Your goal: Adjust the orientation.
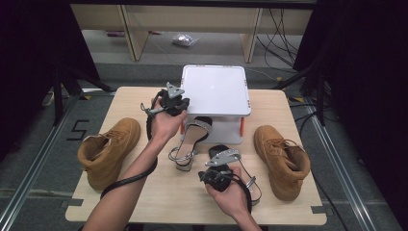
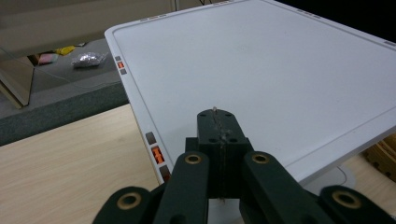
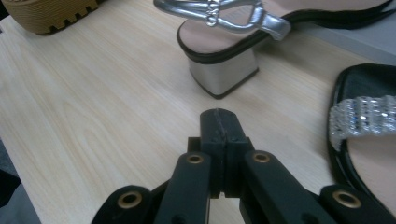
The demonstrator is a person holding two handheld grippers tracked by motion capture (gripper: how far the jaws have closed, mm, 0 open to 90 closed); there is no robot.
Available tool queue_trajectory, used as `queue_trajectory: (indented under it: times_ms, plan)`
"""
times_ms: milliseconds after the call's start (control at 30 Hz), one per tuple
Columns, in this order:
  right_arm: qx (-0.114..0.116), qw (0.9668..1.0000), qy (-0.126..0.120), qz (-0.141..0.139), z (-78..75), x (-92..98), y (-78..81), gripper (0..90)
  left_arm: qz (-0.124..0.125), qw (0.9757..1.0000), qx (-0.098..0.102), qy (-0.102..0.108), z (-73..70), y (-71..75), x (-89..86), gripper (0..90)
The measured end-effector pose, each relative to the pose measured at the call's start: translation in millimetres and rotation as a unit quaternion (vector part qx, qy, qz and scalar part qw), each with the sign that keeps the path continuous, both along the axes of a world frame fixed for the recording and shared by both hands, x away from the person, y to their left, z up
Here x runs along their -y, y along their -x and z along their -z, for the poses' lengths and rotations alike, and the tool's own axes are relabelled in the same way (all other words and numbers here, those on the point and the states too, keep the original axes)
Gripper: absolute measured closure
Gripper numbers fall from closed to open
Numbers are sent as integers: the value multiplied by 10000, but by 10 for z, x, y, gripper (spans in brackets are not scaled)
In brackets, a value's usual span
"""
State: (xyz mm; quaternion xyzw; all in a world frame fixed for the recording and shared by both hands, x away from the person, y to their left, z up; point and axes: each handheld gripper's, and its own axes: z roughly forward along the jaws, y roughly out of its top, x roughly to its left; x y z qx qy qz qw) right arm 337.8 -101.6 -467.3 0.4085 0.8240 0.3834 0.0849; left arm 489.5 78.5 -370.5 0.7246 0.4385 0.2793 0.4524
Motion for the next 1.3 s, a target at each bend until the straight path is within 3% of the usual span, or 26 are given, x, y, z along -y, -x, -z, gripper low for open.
queue_trajectory:
  times_ms: [167,200,500,567,600,767,800,833,867,967,1100,1233,1300]
  plan:
    - [-57,10000,10,-41,25,-78,9,900,-11,10000,-62,29,36,-14,-6,895]
    - [57,9999,51,-125,49,-103,-10,900,-27,10000,-65,7,45,-18,-12,895]
    - [52,9998,18,-206,78,-245,-76,900,-14,10000,-64,15,58,-42,-15,896]
    - [50,9998,-88,-160,99,-291,-86,900,-2,10000,-69,-6,59,-43,-17,896]
    - [52,9997,14,-233,97,-291,-94,900,-11,10000,-70,-24,56,-41,-13,896]
    - [43,9997,-97,-214,140,-398,-102,900,-21,10000,-20,-37,66,-33,-11,896]
    - [192,9994,-49,-281,165,-401,-122,900,-30,10000,-27,-13,66,-34,-9,896]
    - [30,9995,-9,-316,148,-408,-125,900,-36,10000,-29,-29,65,-33,-6,896]
    - [127,9996,-203,-178,191,-448,-125,900,-40,10000,-29,-52,64,-31,-3,896]
    - [3,9997,-23,-245,181,-451,-145,900,-32,10000,-26,-61,64,-30,-1,896]
    - [169,9996,-27,-235,196,-483,-190,900,-41,10000,-49,-4,62,-35,0,897]
    - [78,9996,41,-263,186,-518,-209,900,-46,10000,-47,-8,65,-34,-3,897]
    - [151,9993,104,-322,205,-537,-220,900,-48,10000,-60,-21,61,-35,-2,897]
